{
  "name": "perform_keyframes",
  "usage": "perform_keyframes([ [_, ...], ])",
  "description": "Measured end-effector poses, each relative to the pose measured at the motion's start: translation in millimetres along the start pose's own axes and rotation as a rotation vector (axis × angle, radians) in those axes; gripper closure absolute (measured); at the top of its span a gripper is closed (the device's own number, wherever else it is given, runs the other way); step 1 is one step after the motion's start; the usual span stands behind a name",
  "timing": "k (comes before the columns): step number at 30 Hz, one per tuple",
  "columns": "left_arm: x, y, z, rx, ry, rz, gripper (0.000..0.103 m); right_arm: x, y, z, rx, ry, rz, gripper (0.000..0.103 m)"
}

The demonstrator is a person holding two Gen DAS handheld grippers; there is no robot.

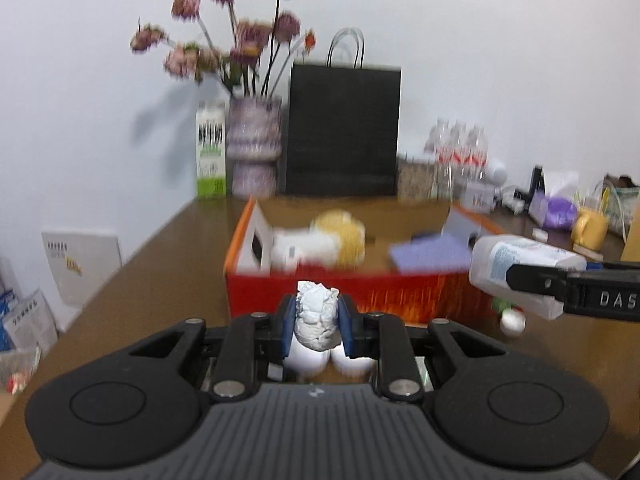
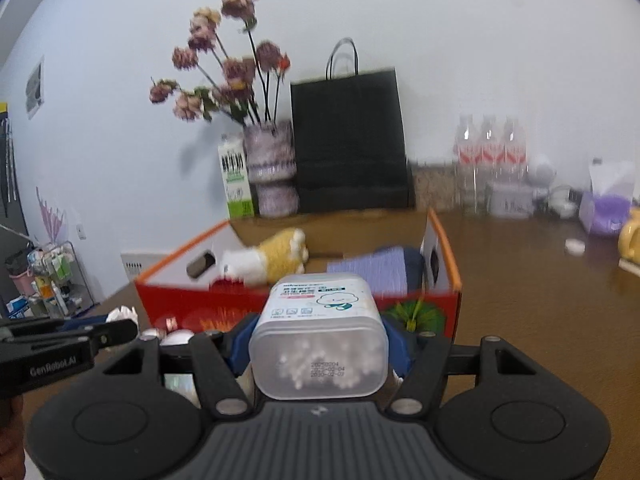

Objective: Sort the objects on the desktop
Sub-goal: 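Grasp the white plaster figure with the left gripper while the right grasps the clear plastic container, then carry the figure and container into the box and open both grippers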

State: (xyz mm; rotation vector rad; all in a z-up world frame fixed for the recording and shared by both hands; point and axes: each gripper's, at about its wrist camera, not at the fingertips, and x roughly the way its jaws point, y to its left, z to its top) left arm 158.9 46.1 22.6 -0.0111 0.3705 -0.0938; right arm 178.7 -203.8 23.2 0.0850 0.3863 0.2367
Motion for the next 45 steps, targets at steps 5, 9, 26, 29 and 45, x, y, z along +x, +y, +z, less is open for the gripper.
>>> perform_keyframes([
  [5, 14, -3, 35, -0.006, -0.065, -0.009, 0.08, 10, -1, 29, -0.017, -0.056, -0.019, 0.039],
  [9, 36, -4, 55, -0.02, -0.08, -0.004, 0.08, 32, -3, 46, -0.014, -0.059, -0.027, 0.039],
  [26, 147, 16, 47, -0.045, 0.077, 0.045, 0.08, 151, -6, 43, -0.003, 0.076, -0.013, 0.039],
  [29, 150, 22, 44, -0.062, 0.095, 0.037, 0.08, 154, -3, 36, -0.041, 0.088, -0.036, 0.039],
  [45, 139, 5, 41, 0.022, 0.028, 0.084, 0.0, 148, -3, 28, -0.087, 0.091, -0.083, 0.008],
])
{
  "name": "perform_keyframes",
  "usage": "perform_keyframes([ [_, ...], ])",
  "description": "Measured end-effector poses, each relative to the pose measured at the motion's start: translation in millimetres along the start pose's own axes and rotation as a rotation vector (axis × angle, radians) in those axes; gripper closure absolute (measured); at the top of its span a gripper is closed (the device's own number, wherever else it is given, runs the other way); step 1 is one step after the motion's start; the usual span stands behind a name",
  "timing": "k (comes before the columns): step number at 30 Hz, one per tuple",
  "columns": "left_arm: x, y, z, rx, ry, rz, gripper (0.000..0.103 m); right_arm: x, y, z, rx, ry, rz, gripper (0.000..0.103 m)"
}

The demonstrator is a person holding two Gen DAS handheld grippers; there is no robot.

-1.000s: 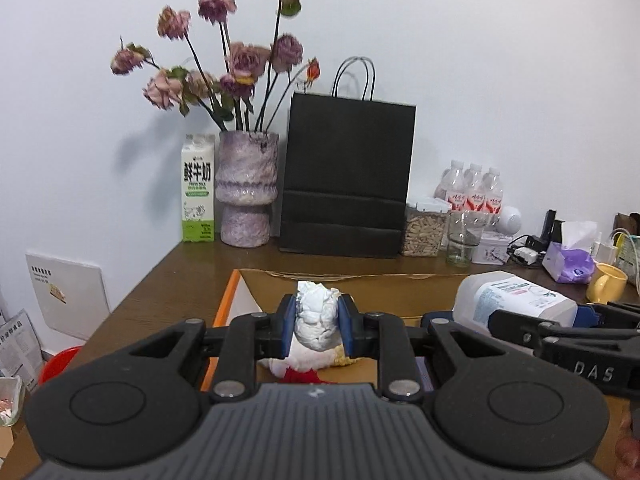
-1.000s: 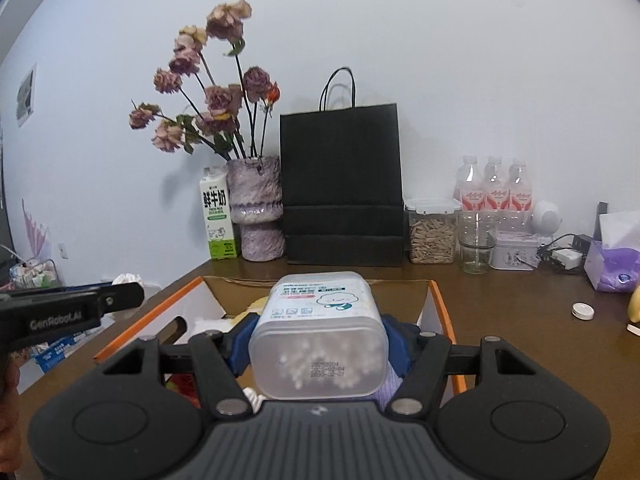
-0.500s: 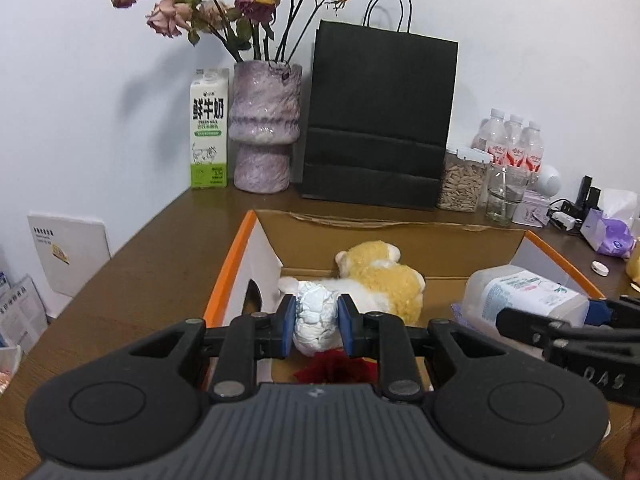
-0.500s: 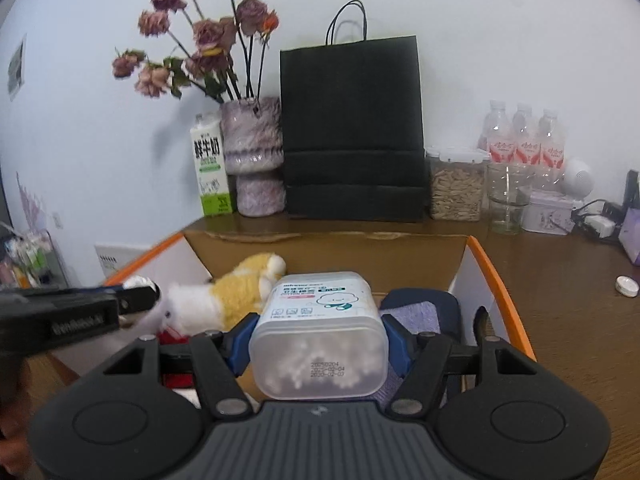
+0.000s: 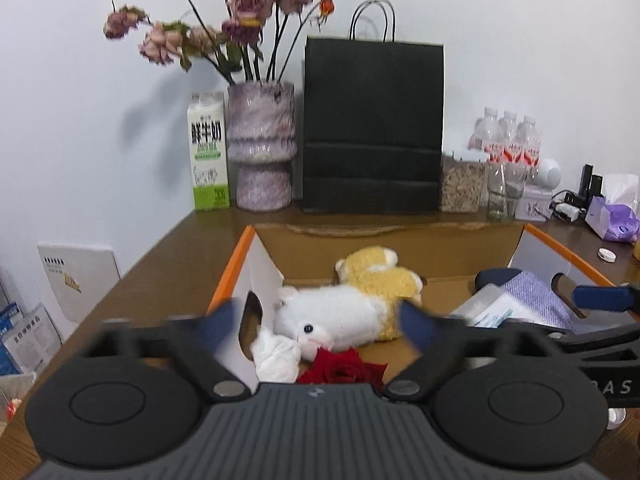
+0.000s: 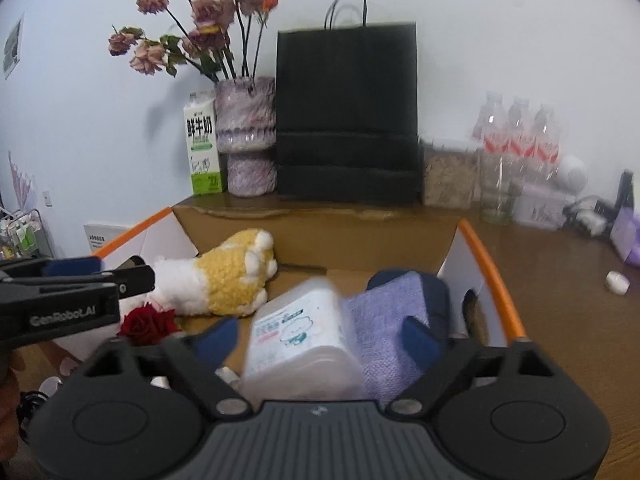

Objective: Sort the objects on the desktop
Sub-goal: 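Carry the figure and container into the box and open both grippers, then move the left gripper to the black cable while the right approaches the glittery plastic bag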

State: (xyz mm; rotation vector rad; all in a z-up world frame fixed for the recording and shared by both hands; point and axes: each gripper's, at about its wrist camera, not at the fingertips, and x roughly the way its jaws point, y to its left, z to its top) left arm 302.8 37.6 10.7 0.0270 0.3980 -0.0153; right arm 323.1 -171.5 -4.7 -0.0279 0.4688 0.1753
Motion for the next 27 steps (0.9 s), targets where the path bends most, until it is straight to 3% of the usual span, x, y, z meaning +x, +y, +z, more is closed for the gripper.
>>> perform_keyframes([
  [2, -4, -4, 0, 0.022, -0.032, 0.023, 0.0, -6, 0, 2, -0.01, -0.027, -0.021, 0.0],
  [6, -8, -10, 1, 0.062, -0.059, 0.06, 0.0, -12, -1, 4, -0.01, -0.047, -0.018, 0.0],
  [27, -37, 1, 17, -0.001, -0.1, 0.023, 0.0, -43, 0, 12, -0.01, -0.085, -0.002, 0.0],
])
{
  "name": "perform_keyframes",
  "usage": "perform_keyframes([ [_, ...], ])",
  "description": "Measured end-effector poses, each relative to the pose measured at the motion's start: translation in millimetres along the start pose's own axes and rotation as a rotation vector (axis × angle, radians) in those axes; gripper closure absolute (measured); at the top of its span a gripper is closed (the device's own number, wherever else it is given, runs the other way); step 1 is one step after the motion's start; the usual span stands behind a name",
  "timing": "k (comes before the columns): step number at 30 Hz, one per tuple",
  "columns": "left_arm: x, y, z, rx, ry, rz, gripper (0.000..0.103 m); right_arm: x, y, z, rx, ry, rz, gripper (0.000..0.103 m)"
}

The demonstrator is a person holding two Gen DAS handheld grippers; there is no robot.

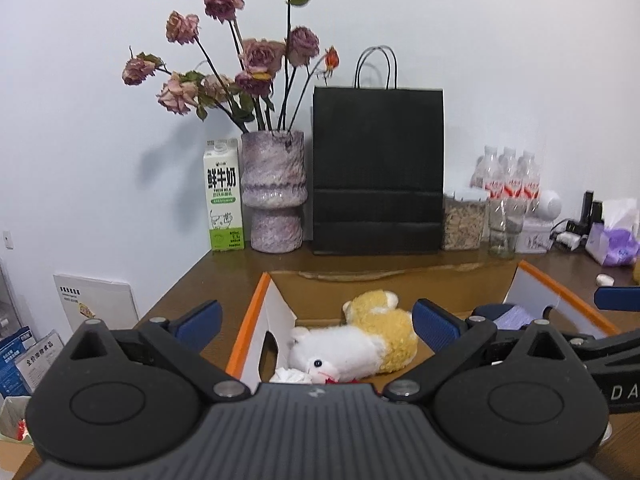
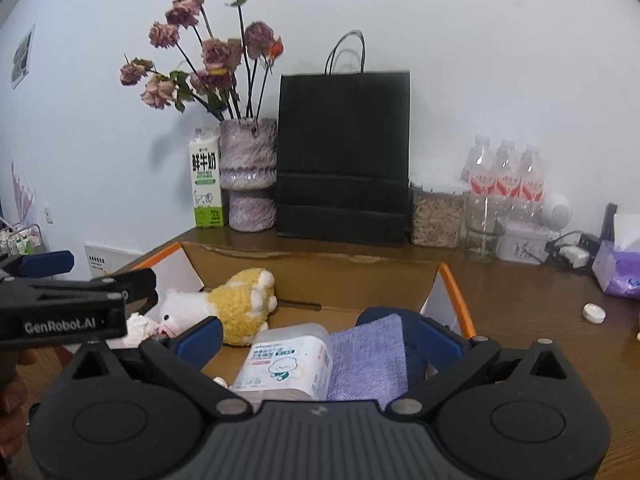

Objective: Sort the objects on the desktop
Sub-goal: 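Move the left gripper to the black cable while the right approaches the glittery plastic bag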

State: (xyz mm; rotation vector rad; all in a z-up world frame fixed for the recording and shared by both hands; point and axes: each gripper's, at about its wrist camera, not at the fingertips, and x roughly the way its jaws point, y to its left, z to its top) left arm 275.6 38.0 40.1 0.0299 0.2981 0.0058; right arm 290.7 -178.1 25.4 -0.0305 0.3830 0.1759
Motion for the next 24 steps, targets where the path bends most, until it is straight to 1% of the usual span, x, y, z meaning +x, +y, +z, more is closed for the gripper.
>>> perform_keyframes([
  [6, -30, 3, 8, 0.01, -0.033, 0.003, 0.0, -33, 2, 5, -0.024, -0.041, -0.004, 0.0],
  [11, -59, 8, 2, 0.02, -0.047, 0.004, 0.0, -64, 9, -1, -0.042, -0.055, 0.018, 0.0],
  [16, -84, 14, -14, 0.024, -0.024, 0.008, 0.0, -91, 21, -21, -0.084, -0.036, 0.035, 0.0],
  [19, -96, 19, -28, 0.025, 0.004, 0.014, 0.0, -103, 26, -35, -0.084, -0.012, 0.055, 0.0],
  [24, -115, 31, -53, 0.02, 0.038, 0.053, 0.0, -114, 39, -59, -0.084, 0.039, 0.097, 0.0],
])
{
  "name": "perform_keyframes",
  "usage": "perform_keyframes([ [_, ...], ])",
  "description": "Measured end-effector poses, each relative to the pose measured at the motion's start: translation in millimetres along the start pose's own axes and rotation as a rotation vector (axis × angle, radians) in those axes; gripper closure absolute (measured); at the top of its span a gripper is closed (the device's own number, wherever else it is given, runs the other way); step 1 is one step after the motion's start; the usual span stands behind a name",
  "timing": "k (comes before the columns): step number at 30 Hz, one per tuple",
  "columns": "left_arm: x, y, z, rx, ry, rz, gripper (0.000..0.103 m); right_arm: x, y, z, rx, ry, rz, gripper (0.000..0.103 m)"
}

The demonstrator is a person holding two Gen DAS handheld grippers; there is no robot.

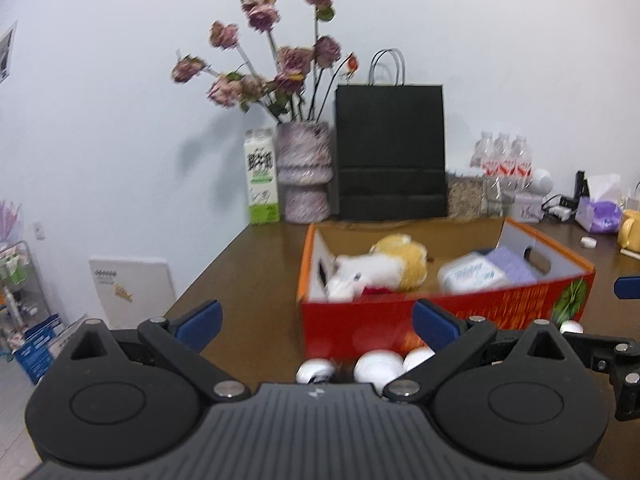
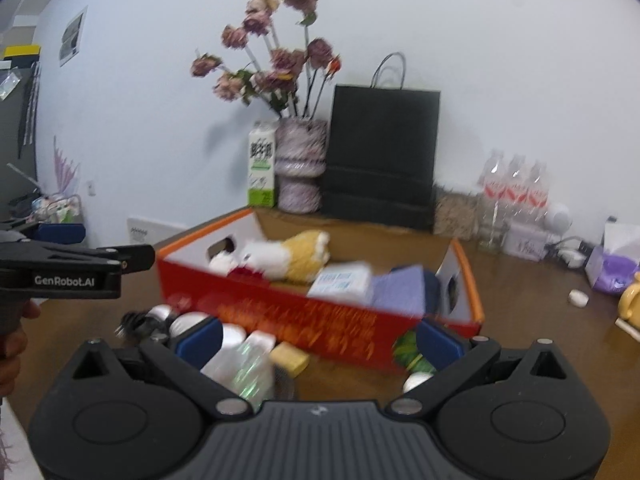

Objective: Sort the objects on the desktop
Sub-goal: 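Move the left gripper to the black cable while the right approaches the glittery plastic bag, then grasp the black cable with the left gripper while the right grasps the glittery bag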

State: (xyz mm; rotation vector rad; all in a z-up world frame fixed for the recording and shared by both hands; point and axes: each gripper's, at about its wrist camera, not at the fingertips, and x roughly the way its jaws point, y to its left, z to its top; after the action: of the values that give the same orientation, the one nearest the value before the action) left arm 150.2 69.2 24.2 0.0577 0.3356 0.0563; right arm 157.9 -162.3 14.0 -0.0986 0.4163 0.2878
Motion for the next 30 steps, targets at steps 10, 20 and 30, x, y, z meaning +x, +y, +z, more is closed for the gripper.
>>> perform_keyframes([
  [10, 1, 24, -35, 0.013, 0.108, 0.024, 0.0, 22, 28, -18, -0.003, 0.081, 0.03, 0.0],
  [20, 33, 26, -35, 0.008, 0.149, -0.033, 0.012, 52, 39, -17, -0.005, 0.126, 0.019, 0.003],
  [30, 60, 38, -37, -0.098, 0.226, -0.132, 0.054, 66, 35, -17, 0.039, 0.161, 0.033, 0.029],
])
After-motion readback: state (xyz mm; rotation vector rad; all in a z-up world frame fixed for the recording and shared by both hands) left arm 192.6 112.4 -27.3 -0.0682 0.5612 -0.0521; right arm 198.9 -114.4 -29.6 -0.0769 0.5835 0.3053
